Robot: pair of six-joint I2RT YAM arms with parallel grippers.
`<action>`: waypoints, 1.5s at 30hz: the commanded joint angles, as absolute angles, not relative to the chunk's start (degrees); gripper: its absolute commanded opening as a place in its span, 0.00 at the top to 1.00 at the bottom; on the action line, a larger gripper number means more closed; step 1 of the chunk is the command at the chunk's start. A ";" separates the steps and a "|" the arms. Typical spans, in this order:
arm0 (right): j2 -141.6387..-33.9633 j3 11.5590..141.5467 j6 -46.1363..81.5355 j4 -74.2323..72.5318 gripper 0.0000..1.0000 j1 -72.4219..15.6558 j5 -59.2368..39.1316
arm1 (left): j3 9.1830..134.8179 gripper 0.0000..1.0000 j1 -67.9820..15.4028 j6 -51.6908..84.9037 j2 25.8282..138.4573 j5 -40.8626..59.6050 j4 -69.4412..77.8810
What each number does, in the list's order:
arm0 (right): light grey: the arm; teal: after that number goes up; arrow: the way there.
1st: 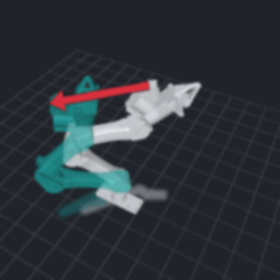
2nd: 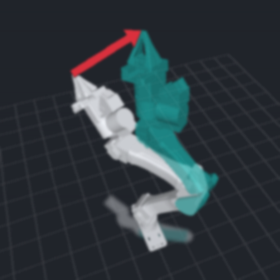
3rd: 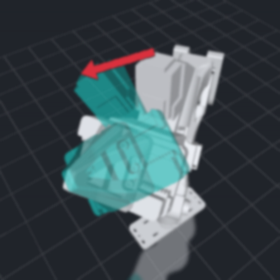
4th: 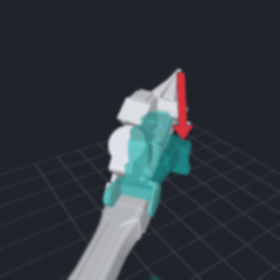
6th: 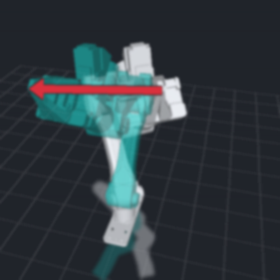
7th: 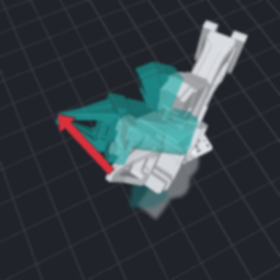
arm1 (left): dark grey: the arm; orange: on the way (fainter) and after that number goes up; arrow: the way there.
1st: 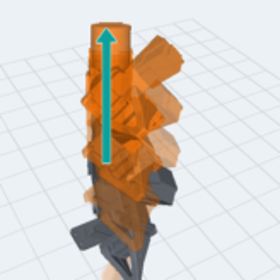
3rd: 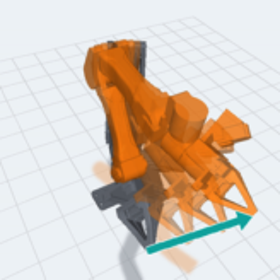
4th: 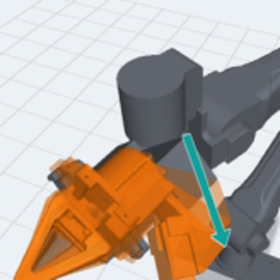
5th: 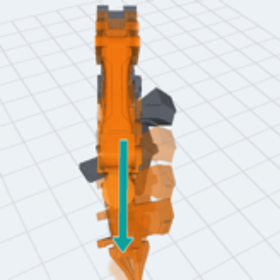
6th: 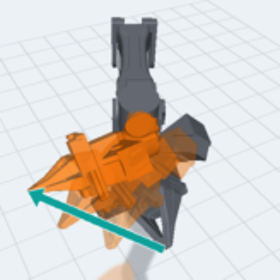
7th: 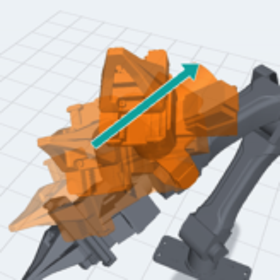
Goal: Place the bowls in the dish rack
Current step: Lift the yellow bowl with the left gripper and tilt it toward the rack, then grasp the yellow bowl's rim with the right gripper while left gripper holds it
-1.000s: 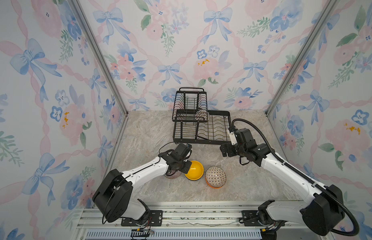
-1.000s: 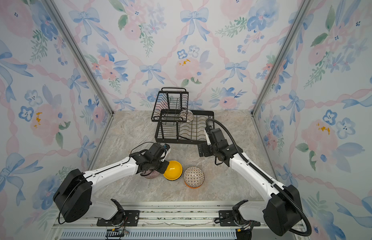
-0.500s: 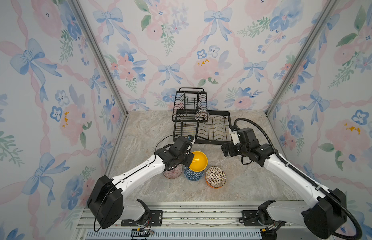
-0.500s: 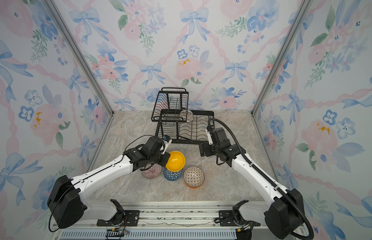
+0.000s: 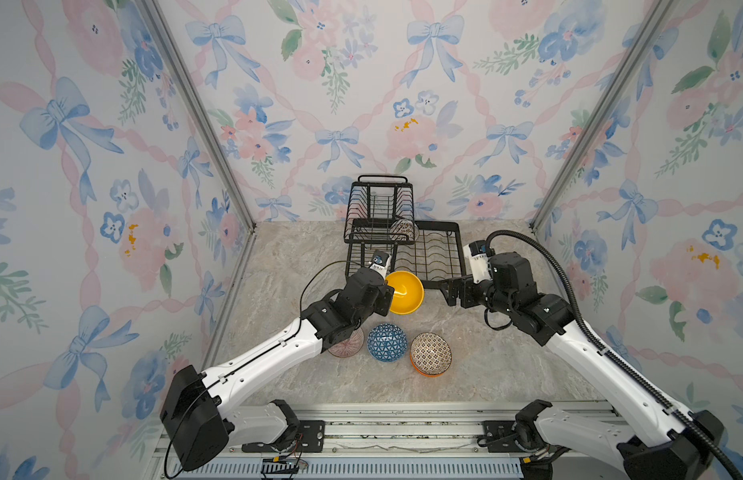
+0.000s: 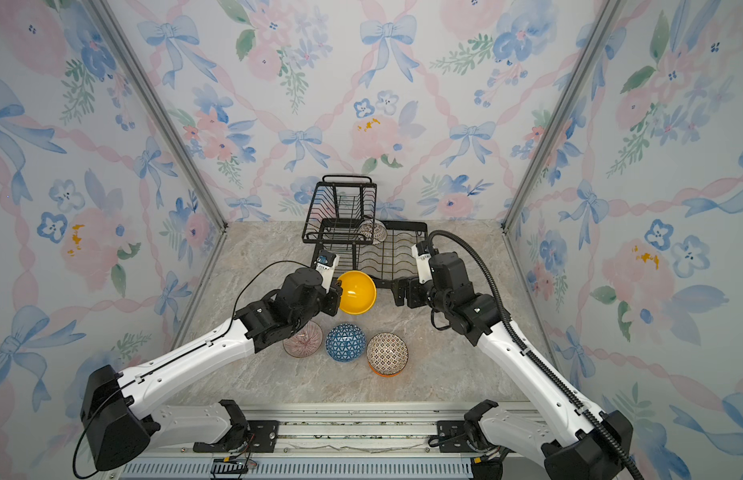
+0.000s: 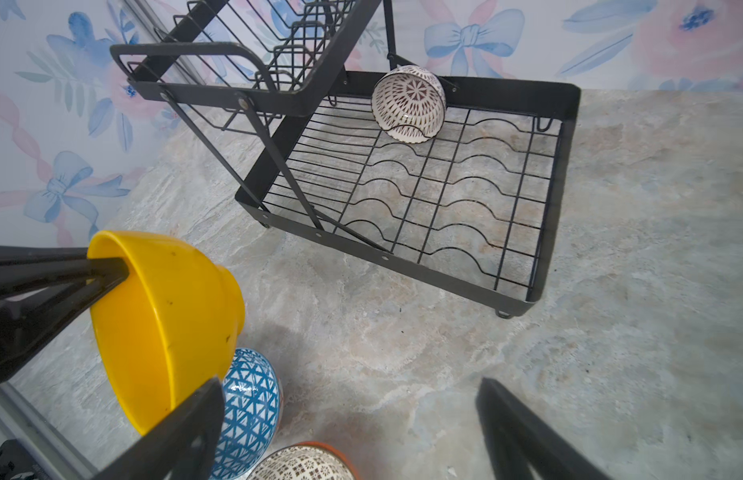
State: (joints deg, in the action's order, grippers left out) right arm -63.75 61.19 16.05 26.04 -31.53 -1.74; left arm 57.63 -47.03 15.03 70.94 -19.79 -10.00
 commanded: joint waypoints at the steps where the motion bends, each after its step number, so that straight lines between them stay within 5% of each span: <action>1: -65.23 62.50 19.21 23.20 0.03 -34.23 -0.77 | 56.19 1.00 -47.96 15.98 69.87 -23.90 -2.26; 33: -70.58 63.33 21.64 19.90 0.01 -39.37 6.50 | 57.48 1.00 -49.59 16.61 75.79 -20.67 2.50; 45: -74.09 64.06 23.46 20.74 0.44 -39.52 6.77 | 57.48 1.00 -49.65 16.80 76.91 -20.05 3.81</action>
State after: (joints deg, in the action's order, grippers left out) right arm -73.36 62.59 22.76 20.75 -38.81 6.48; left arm 56.03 -49.52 15.68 76.40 -20.49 0.84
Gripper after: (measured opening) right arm 0.561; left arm 0.050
